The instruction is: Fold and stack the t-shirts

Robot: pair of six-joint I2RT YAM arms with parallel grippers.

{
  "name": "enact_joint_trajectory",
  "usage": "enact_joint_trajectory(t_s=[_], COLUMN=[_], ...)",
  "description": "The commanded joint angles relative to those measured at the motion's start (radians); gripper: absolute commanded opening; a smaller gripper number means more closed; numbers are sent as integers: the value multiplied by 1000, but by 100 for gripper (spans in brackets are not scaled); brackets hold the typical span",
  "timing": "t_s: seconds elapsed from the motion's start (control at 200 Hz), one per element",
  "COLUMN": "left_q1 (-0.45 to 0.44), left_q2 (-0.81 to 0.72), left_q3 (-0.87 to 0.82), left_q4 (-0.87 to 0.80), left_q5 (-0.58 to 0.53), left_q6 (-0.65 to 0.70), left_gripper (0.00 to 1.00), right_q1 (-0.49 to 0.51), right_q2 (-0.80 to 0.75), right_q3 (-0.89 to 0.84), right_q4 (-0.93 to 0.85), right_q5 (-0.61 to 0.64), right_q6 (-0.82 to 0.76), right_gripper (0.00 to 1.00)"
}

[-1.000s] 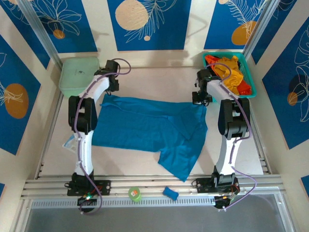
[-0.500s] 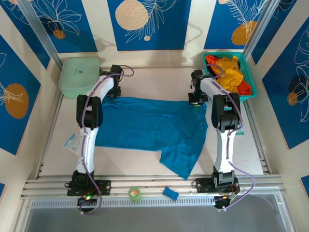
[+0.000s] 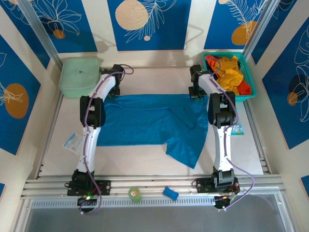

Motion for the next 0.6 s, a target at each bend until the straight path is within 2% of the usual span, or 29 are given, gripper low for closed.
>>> enact_joint_trajectory(t_s=[0.0,0.11,0.25,0.36,0.49,0.595], left_q1=[1,-4,-18,-29,-43,-52], left_q2=[-18,-83,-190,-283,-410,-522], left_q3=[17,20,23,17,-51,-174], left_q4=[-5,42,87,100,111,133], left_q5=[7,34,34,23,28,58], left_q6=[-8,15,52,70,67,50], left_gripper=[14,25,33,43,49,50], right_q1=[-7,7,45,88,116,124], right_q2=[13,-86,-289,-414,-441,-401], right_q3=[36,-16,-191,-333,-434,-464], right_q4=[-25,-27,9,33,46,76], right_q5=[-7,-42,-104,-223,-398,-448], right_q6=[-5,13,38,41,59,72], right_gripper=[0,1,23,38,42,43])
